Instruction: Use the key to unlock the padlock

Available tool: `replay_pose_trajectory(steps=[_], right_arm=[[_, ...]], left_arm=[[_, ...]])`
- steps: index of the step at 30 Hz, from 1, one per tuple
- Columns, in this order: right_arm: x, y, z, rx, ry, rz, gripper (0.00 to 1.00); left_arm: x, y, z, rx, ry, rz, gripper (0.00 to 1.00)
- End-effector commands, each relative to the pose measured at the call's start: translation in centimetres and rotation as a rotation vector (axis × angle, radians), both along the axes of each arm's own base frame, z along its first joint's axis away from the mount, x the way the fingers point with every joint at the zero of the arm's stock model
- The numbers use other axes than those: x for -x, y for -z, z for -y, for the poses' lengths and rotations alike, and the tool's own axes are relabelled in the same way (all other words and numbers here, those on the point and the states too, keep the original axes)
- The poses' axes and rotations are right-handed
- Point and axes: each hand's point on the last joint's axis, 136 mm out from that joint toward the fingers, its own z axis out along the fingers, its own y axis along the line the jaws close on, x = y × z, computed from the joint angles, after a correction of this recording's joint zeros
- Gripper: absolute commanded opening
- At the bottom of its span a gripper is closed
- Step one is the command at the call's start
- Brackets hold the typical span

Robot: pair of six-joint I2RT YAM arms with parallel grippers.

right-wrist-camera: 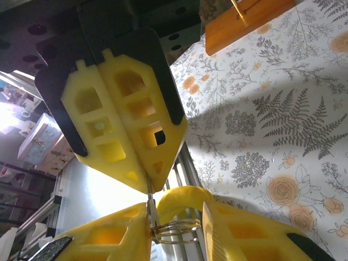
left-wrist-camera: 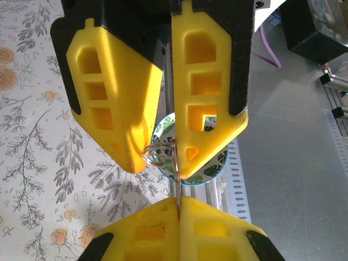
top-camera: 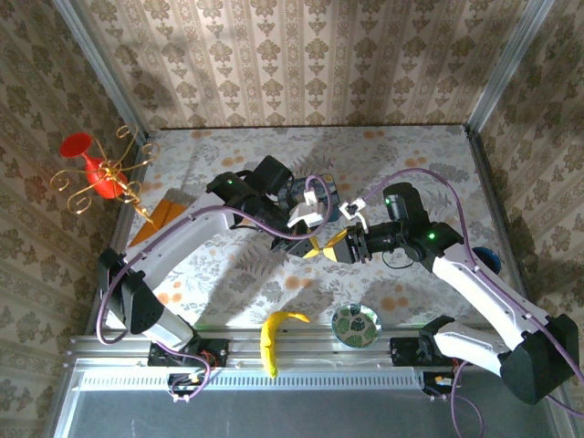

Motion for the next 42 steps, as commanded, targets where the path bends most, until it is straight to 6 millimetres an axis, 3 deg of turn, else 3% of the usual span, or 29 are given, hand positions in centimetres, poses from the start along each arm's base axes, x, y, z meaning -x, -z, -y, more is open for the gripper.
replay_pose_trajectory(steps=[1,2,8,20,34,42], right_arm=[[-0.8,-1.2,-0.2,-0.001,0.012,0.059,0.44],[-0.9,-1.3,-0.2,0.000,0.017,0.062,0.49],[-0.9,-1.8,-0.5,-0.016,-0.002,0.068,0.49],[0.2,-1.7,-1.0,-0.021,-0.055,0.067,0.31],[0.8,-1.0,-0.3,0.002,-0.028,0.076,0.22],[1.1,-1.0,-0.2,0.003,-0.035,0.075,0.11]], left_arm=[[1.4,-1.2,-0.6,0.031,0.041,-0.004,0.00],[1.3,-1.2,-0.7,0.030,0.041,-0.003,0.00],[1.3,-1.2,-0.6,0.030,0.041,-0.003,0.00],[1.1,-1.2,-0.4,0.028,0.038,-0.005,0.00],[0.8,-1.5,-0.9,0.035,0.015,0.008,0.00],[0.6,-1.8,-1.0,0.042,0.008,0.010,0.00]])
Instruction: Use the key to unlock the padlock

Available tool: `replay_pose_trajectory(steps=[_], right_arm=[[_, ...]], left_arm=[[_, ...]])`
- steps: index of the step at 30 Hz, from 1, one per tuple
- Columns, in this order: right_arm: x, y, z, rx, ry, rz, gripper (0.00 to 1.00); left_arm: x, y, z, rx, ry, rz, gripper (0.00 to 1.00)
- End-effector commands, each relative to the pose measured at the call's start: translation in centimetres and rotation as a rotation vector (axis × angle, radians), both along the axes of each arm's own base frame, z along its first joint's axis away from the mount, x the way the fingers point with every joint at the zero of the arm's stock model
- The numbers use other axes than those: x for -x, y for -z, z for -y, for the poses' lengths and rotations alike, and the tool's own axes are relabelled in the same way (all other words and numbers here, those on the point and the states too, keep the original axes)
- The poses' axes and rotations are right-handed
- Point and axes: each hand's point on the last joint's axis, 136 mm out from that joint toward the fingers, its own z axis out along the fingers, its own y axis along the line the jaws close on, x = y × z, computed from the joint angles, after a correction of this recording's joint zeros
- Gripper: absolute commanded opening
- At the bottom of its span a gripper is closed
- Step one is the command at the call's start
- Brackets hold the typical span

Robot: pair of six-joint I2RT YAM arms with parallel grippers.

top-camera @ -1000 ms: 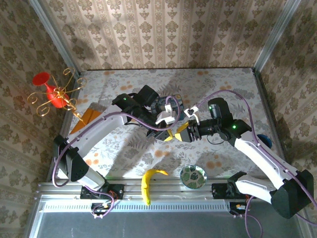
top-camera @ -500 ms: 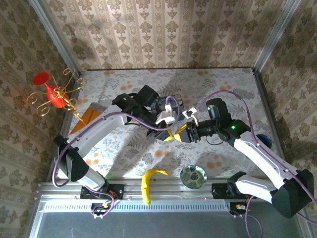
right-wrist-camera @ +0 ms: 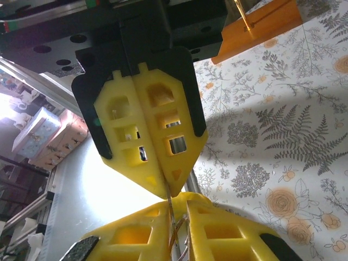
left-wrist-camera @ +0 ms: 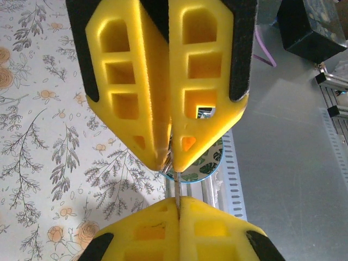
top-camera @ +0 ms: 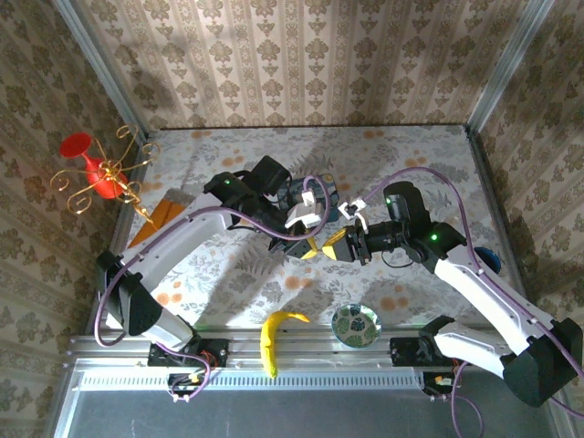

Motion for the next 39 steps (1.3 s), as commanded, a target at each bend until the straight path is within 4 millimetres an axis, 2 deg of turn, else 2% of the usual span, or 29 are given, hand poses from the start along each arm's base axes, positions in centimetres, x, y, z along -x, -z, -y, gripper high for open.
replay_pose_trajectory(steps=[1,4,9,12,14,16,17,20,23,28,31,36,39], right_arm=[[0.6,0.4,0.2,0.010,-0.011,0.000,0.07],[0.7,0.3,0.2,0.005,-0.013,0.003,0.00],[0.6,0.1,0.2,-0.002,-0.003,0.005,0.00],[-0.6,0.6,0.8,0.019,0.073,0.000,0.00],[-1.9,1.0,1.6,0.022,0.144,-0.026,0.00],[-3.3,1.7,2.7,0.018,0.232,-0.065,0.00],[-3.9,2.0,3.2,0.020,0.273,-0.084,0.00],[-6.3,3.9,5.0,0.050,0.453,-0.162,0.00],[-7.9,6.3,6.6,0.077,0.620,-0.236,0.00],[-9.2,10.3,8.8,0.079,0.839,-0.322,0.00],[-9.3,12.4,10.3,0.085,0.947,-0.341,0.00],[-8.7,14.2,12.8,0.098,1.085,-0.332,0.00],[-8.2,14.6,14.0,0.109,1.143,-0.328,0.00]], left_arm=[[0.4,-1.5,-0.6,0.039,0.006,0.010,0.00],[0.3,-1.5,-0.6,0.040,0.000,0.009,0.00],[-0.7,-1.7,-0.4,0.046,-0.046,-0.002,0.00],[-2.4,-2.2,-0.3,0.066,-0.134,-0.021,0.51],[-4.0,-2.5,-0.2,0.074,-0.225,-0.026,0.71],[-6.1,-3.0,-0.1,0.088,-0.361,-0.025,0.95],[-7.2,-3.2,0.0,0.098,-0.430,-0.024,1.00],[-11.7,-2.6,-0.2,0.096,-0.734,-0.064,1.00],[-14.9,0.4,-1.2,0.045,-1.026,-0.111,1.00],[-16.6,7.1,-2.6,-0.153,-1.324,-0.067,1.00],[-17.7,10.3,-2.9,-0.234,-1.425,-0.022,0.94],[-18.6,14.4,-2.7,-0.314,-1.548,0.037,0.93],[-19.2,15.9,-2.8,-0.350,-1.612,0.082,0.93]])
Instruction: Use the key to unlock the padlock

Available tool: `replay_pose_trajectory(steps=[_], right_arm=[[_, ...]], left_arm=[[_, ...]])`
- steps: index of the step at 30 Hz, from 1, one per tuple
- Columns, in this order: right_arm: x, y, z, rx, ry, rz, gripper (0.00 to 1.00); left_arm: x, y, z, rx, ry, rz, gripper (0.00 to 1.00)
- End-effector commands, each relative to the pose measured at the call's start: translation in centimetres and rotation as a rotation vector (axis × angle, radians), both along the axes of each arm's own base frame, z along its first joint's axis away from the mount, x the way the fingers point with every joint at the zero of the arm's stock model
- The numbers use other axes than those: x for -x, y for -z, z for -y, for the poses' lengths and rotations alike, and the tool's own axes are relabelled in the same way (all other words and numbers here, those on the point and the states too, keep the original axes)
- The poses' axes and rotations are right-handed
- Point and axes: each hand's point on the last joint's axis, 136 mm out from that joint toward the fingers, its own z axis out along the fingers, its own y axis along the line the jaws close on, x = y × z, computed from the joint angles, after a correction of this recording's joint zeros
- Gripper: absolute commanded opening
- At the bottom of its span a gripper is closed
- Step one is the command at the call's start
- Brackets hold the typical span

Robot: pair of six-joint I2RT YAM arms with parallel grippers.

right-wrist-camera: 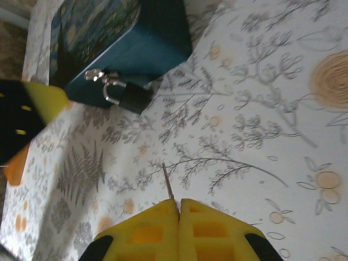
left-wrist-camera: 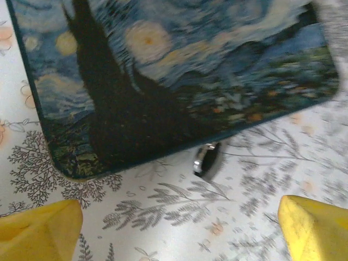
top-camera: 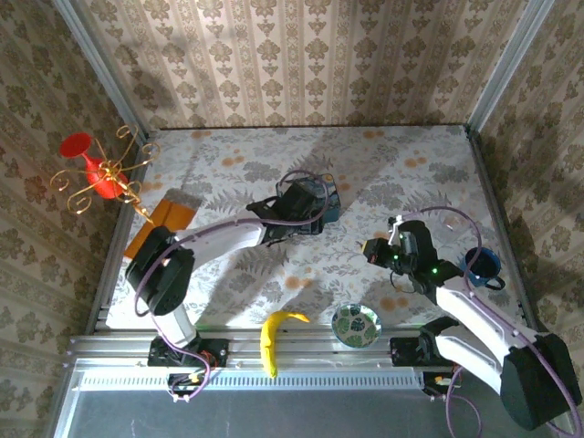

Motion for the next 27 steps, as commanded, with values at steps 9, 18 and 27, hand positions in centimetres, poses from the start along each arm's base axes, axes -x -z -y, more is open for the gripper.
replay_pose_trajectory(steps=[9,18,27], right_arm=[[-0.3,-0.3,2.8,0.037,0.160,0.037,0.00],[-0.7,-0.5,2.7,0.033,0.159,0.046,0.00],[-1.1,-1.1,2.6,0.018,0.159,0.068,0.00]], left_arm=[[-2.1,4.6,0.2,-0.237,-0.135,0.011,0.97],[-4.1,5.9,-0.2,-0.293,-0.147,0.021,0.91],[-5.7,6.1,-2.5,-0.328,-0.196,0.016,0.75]])
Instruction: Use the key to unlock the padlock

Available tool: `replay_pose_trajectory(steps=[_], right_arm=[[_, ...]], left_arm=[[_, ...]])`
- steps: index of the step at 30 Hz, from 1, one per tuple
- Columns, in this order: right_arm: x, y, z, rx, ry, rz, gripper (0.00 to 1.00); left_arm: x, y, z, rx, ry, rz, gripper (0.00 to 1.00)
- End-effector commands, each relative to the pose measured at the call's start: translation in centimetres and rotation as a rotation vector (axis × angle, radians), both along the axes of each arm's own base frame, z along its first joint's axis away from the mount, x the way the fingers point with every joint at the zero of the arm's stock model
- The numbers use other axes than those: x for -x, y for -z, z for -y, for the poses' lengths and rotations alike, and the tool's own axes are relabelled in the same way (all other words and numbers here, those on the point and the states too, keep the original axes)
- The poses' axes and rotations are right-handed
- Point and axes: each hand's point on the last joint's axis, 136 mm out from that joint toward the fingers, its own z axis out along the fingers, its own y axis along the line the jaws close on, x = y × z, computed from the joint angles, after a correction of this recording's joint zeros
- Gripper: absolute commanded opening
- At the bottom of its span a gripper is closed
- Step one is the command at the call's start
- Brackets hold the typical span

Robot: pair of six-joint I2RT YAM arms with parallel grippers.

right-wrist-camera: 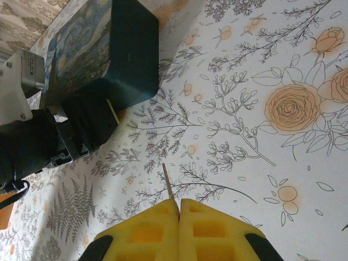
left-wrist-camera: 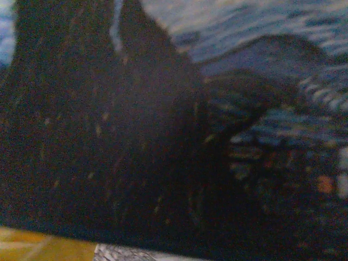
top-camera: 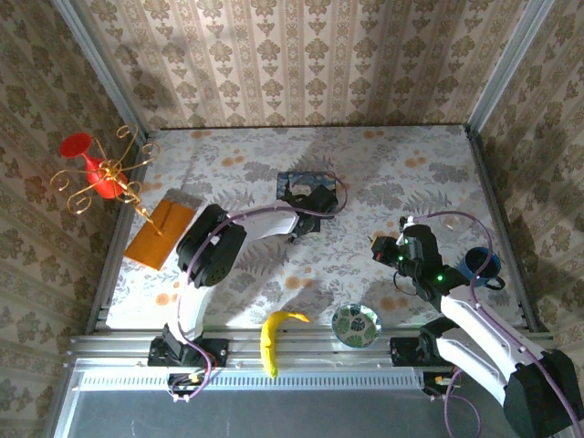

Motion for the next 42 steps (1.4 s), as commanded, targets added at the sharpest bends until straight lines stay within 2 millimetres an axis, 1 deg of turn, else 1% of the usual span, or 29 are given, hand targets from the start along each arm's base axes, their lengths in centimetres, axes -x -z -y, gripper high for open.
replay_pose_trajectory(steps=[1,5,7,10,11,14,16,18,19,31,35,37,39,42], right_arm=[[-0.6,-0.3,0.4,-0.002,0.028,0.017,0.00],[-0.8,-0.2,0.2,0.001,0.021,0.010,0.00],[-1.0,-0.1,0.2,0.000,0.020,0.006,0.00],[-1.3,-0.1,0.0,-0.003,0.016,0.003,0.00],[-1.3,-0.1,-0.1,-0.003,0.015,0.002,0.00],[-1.6,-0.1,-0.2,-0.004,0.011,0.000,0.00],[-1.7,-0.2,-0.4,-0.006,0.007,0.000,0.00],[-1.8,-0.3,-0.4,-0.004,0.007,0.001,0.00],[-1.9,-0.3,-0.4,-0.004,0.008,-0.001,0.00],[-1.9,-0.5,-0.4,-0.011,0.008,0.004,0.00],[-1.8,-0.5,-0.4,-0.013,0.010,0.007,0.00],[-1.8,-0.4,-0.4,-0.016,0.011,0.007,0.00],[-1.8,-0.4,-0.4,-0.016,0.012,0.007,0.00],[-1.7,-0.4,-0.3,-0.018,0.014,0.010,0.00]], left_arm=[[-0.6,-0.3,-1.4,-0.048,-0.021,0.007,0.75],[-0.9,-0.2,-0.9,-0.030,-0.002,0.014,0.75],[-1.2,0.0,-0.1,-0.004,0.040,0.017,0.76],[-1.6,0.1,0.5,0.009,0.073,0.024,0.75],[-1.7,0.2,0.5,0.008,0.076,0.024,0.73],[-2.2,0.4,0.3,0.007,0.077,0.029,0.60],[-2.5,0.5,0.3,0.012,0.080,0.031,0.58],[-2.7,0.5,0.4,0.017,0.085,0.034,0.51],[-2.8,0.5,0.5,0.019,0.089,0.037,0.50],[-3.5,1.6,1.2,0.004,0.117,0.035,0.51],[-4.0,1.3,1.1,-0.005,0.124,0.057,0.51],[-4.2,1.2,1.1,-0.006,0.135,0.068,0.55],[-4.5,1.0,1.3,0.001,0.145,0.075,0.55],[-4.9,0.8,1.8,0.032,0.174,0.086,0.53]])
